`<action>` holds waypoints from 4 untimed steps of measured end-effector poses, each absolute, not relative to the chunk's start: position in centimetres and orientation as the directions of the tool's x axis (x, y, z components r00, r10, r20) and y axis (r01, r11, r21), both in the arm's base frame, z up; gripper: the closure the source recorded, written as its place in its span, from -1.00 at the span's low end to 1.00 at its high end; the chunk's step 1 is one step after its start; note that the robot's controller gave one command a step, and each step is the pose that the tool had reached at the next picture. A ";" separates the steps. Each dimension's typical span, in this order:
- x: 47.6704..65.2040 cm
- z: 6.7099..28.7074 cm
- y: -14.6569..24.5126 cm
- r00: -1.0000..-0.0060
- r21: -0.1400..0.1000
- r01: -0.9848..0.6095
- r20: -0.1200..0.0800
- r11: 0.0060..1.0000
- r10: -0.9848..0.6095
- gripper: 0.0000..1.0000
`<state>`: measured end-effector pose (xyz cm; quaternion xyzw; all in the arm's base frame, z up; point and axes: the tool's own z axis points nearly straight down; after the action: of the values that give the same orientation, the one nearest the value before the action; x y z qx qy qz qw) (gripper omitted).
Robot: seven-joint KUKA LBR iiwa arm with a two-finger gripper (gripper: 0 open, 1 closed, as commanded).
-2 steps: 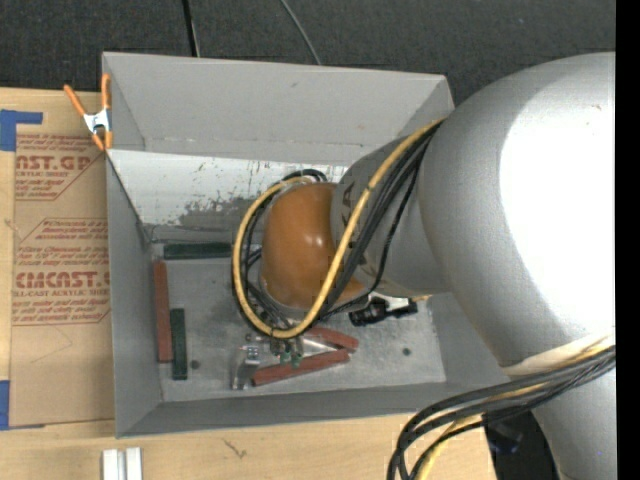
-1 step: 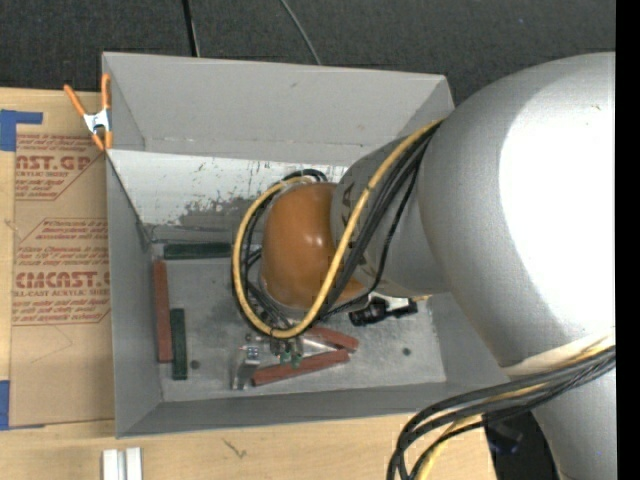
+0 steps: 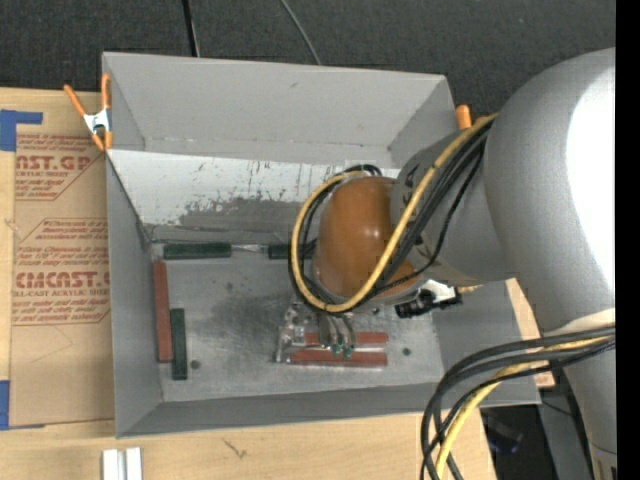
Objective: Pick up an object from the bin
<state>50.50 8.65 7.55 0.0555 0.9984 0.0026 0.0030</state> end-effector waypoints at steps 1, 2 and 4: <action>50.5 7.5 8.7 -0.994 0.006 0.111 -0.006 0.994 0.111 1.00; 50.4 7.9 8.6 -0.993 0.005 0.114 -0.003 0.993 0.114 1.00; 52.4 10.8 5.7 -0.950 0.001 0.312 0.000 0.950 0.312 -1.00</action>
Offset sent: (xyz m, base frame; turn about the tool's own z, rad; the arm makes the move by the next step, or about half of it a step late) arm 0.0011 -0.0340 0.1582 0.0825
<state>52.43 5.73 10.77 0.1580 0.9874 0.0004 0.0000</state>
